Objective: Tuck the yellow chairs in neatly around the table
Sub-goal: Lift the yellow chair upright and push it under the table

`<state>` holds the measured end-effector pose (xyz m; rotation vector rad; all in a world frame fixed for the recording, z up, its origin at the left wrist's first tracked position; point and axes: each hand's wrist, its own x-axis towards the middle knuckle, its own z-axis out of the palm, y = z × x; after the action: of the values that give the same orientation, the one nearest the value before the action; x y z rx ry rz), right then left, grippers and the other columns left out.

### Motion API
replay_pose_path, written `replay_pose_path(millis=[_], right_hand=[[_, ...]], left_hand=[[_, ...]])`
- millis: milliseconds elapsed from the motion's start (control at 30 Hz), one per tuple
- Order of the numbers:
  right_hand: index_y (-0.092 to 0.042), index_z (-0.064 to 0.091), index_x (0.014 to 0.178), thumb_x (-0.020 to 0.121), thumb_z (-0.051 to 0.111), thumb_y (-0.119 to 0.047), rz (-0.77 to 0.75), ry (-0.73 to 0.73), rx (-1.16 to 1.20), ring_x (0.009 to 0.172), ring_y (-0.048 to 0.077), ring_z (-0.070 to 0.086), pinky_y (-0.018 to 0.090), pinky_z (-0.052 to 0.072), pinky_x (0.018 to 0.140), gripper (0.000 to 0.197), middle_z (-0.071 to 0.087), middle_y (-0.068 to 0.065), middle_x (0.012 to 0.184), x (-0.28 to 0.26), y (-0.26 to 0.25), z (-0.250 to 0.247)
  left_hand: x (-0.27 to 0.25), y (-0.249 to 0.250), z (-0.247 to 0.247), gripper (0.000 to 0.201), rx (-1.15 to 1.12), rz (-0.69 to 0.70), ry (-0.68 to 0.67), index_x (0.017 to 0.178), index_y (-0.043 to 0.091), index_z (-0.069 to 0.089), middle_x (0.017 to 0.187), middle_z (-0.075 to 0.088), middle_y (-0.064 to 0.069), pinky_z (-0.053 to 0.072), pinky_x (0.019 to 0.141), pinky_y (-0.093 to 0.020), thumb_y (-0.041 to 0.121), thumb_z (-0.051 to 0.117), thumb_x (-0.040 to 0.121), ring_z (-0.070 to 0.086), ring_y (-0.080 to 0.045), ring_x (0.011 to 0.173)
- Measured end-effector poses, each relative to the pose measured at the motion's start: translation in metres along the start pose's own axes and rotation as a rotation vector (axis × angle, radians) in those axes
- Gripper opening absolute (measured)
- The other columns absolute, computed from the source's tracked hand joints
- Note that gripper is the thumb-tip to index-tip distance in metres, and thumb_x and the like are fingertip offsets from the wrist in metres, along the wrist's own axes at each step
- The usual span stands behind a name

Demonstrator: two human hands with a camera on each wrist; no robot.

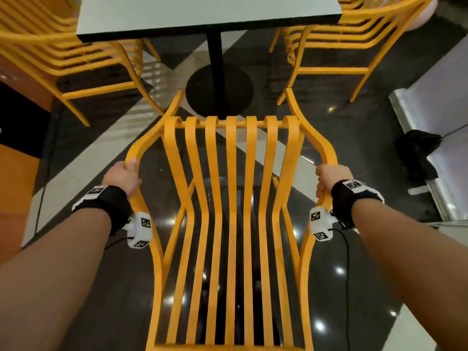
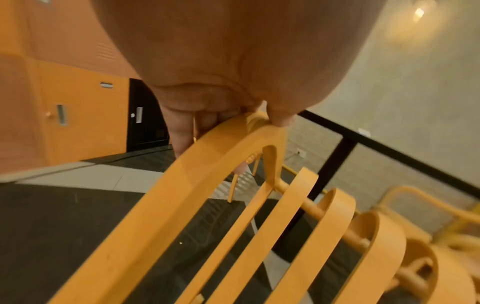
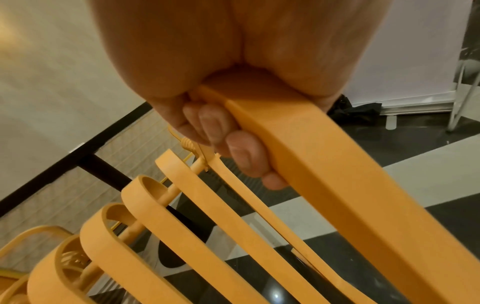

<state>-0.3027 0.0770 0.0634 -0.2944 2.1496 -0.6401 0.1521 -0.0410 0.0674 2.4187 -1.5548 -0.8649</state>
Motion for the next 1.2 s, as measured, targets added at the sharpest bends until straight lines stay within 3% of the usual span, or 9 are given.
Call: replay_pose_path(millis=[133,267,500,633,700,833,1000,1100,1200], right_hand=[[-0.009,0.055,0.078,0.073,0.049,-0.014,-0.003,0.002,0.024,0.043,0.024,0.044,0.035,0.042,0.052,0.008,0.045,0.008,0.053,-0.025,-0.028,0.011],[-0.012,0.054,0.076,0.073,0.045,-0.015,-0.026,0.023,0.009,0.035,0.022,0.039,0.034,0.04,0.051,0.009,0.041,0.005,0.041,-0.018,-0.044,0.009],[-0.014,0.045,0.068,0.076,0.048,-0.013,-0.017,0.034,0.046,0.034,0.021,0.033,0.026,0.035,0.042,0.009,0.033,0.003,0.049,0.005,-0.046,0.012],[-0.018,0.041,0.063,0.071,0.048,-0.012,0.029,0.026,0.119,0.036,0.019,0.029,0.024,0.03,0.047,0.012,0.031,0.0,0.049,0.02,-0.05,0.011],[-0.018,0.041,0.066,0.071,0.046,-0.011,0.02,0.025,0.114,0.036,0.018,0.029,0.023,0.031,0.048,0.01,0.032,-0.001,0.049,0.022,-0.056,0.012],[-0.018,0.041,0.066,0.076,0.043,-0.01,-0.008,0.022,0.101,0.039,0.017,0.032,0.02,0.033,0.047,0.013,0.033,-0.001,0.05,0.026,-0.065,0.013],[-0.016,0.053,0.073,0.082,0.058,-0.027,-0.07,0.085,0.072,0.048,0.021,0.054,0.029,0.05,0.052,0.015,0.05,0.001,0.058,0.02,-0.068,0.01],[-0.012,0.061,0.099,0.073,0.06,-0.047,-0.143,0.145,-0.182,0.08,0.032,0.069,0.037,0.053,0.064,0.043,0.067,0.008,0.087,0.016,-0.052,0.008],[-0.01,0.045,0.137,0.08,0.059,-0.052,-0.217,0.105,-0.352,0.111,0.038,0.06,0.041,0.049,0.082,0.073,0.061,0.016,0.126,-0.012,-0.011,0.01]], left_hand=[[-0.031,-0.01,-0.01,0.048,0.018,0.159,0.181,0.132,0.008,0.047,0.147,0.037,-0.02,0.037,0.108,-0.049,0.034,0.05,0.092,0.043,-0.041,0.128],[-0.107,-0.048,0.036,0.03,0.292,0.438,0.056,0.114,0.013,0.055,0.13,0.046,-0.012,0.044,0.094,-0.051,0.023,0.055,0.086,0.045,-0.037,0.118],[-0.19,-0.159,0.153,0.052,0.498,-0.156,-0.795,0.14,0.012,0.042,0.141,0.051,-0.013,0.048,0.092,-0.039,0.034,0.038,0.094,0.056,-0.033,0.119],[-0.21,-0.18,0.186,0.056,0.459,-0.319,-0.866,0.146,0.01,0.029,0.135,0.053,-0.013,0.047,0.084,-0.036,0.033,0.042,0.097,0.06,-0.03,0.104],[-0.211,-0.175,0.19,0.027,0.425,-0.36,-0.909,0.112,0.009,0.049,0.103,0.06,-0.009,0.044,0.085,-0.035,0.031,0.042,0.099,0.057,-0.023,0.082],[-0.208,-0.178,0.196,0.044,0.399,-0.378,-0.963,0.133,0.003,0.049,0.135,0.052,-0.016,0.04,0.092,-0.033,0.032,0.032,0.103,0.052,-0.031,0.122],[-0.209,-0.195,0.196,0.029,0.381,-0.35,-0.837,0.074,0.011,0.049,0.103,0.056,-0.015,0.035,0.077,-0.029,0.018,0.039,0.101,0.057,-0.032,0.108],[-0.21,-0.186,0.185,0.031,0.393,-0.29,-0.813,0.112,-0.001,0.061,0.117,0.063,-0.021,0.043,0.084,-0.036,0.02,0.043,0.098,0.059,-0.037,0.115],[-0.208,-0.173,0.169,0.026,0.399,-0.219,-0.893,0.102,-0.001,0.061,0.085,0.06,-0.015,0.04,0.064,-0.035,0.02,0.047,0.094,0.062,-0.033,0.083]])
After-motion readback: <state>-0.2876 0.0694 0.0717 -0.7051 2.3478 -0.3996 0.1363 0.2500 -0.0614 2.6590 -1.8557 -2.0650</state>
